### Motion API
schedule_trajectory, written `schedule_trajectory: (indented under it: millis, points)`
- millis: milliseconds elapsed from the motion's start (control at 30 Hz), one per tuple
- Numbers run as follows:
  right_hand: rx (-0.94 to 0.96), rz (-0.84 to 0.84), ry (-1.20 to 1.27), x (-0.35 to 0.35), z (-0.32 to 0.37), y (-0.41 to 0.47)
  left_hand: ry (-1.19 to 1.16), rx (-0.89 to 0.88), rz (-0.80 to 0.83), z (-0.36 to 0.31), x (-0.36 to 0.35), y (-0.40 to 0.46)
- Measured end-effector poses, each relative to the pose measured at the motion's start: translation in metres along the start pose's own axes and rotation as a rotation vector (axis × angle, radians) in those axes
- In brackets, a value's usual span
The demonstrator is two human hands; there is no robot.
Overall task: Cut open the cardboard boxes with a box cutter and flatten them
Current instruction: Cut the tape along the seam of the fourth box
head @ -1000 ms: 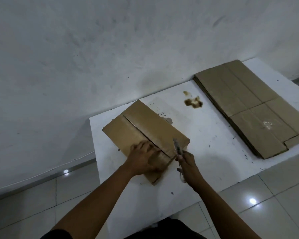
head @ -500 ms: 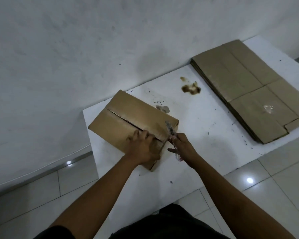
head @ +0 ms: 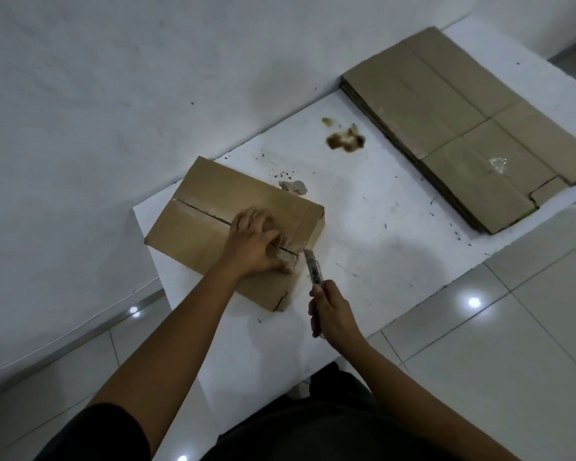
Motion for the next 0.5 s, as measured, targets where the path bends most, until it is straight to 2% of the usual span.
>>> schedule_trajectory:
  millis: [167, 333, 500]
  points:
    - [-0.025, 0.016, -0.062, -0.001, 0.0, -0.004, -0.225, -0.052, 0.019, 0.002, 0.002, 0.009]
    - [-0.058, 0.038, -0.09, -0.009, -0.001, -0.011, -0.228, -0.048, 0.058, 0.001, 0.003, 0.016]
    - [-0.102, -0.003, -0.253, -0.01, 0.008, -0.01, -0.332, -0.04, 0.101, -0.006, 0.002, 0.016]
Point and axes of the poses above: each hand's wrist, its own y-axis towards the middle knuckle, its own x-axis out of the back of the hand, z = x × y, the point moved 5 cm from there along y, towards the middle knuckle, and after that the axes turned 13 degrees about z, right-handed, at the moved point
